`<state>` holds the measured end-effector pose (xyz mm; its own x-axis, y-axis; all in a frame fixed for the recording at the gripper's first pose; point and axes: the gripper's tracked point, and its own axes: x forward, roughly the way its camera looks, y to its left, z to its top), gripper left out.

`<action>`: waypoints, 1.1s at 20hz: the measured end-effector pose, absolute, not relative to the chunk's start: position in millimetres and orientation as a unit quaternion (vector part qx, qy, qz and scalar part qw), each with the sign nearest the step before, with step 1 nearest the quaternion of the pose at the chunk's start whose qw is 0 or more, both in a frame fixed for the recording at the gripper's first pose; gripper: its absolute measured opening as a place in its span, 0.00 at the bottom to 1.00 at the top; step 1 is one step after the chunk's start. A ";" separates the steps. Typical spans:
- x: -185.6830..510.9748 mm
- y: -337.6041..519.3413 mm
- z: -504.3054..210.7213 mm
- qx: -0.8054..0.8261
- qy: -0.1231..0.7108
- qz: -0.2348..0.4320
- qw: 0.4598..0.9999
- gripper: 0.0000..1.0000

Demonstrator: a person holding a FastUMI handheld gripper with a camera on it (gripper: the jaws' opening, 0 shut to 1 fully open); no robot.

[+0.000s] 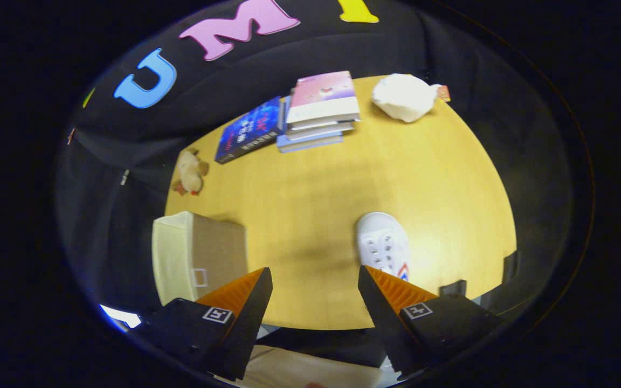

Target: Open the storage box then place both shoes into the box .Put the left shoe in first, then the right shoe, with the right side of both shoes facing outward in a uniform manner.

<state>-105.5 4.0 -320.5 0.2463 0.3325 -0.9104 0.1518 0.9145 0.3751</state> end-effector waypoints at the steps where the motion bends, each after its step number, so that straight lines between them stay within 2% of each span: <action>1: -112.8 -13.8 -335.8 0.197 0.623 0.043 0.755 0.98; 5: -131.6 -53.2 -387.0 0.213 0.654 0.014 0.726 0.97; 6: -133.7 -58.9 -397.2 0.214 0.659 0.012 0.721 0.92; 11: -144.7 -56.5 -439.6 0.216 0.692 0.021 0.688 0.86; 12: -146.3 -50.2 -444.6 0.225 0.699 0.025 0.679 0.77; 14: -148.7 -44.8 -454.6 0.227 0.707 0.030 0.669 0.69; 18: -150.5 -50.6 -458.2 0.215 0.708 0.059 0.670 0.65; 19: -154.9 -52.8 -463.7 0.205 0.706 0.064 0.675 0.61; 20: -149.2 -52.6 -462.5 0.204 0.700 0.074 0.680 0.37; 22: -149.5 -55.4 -459.9 0.200 0.691 0.089 0.689 0.29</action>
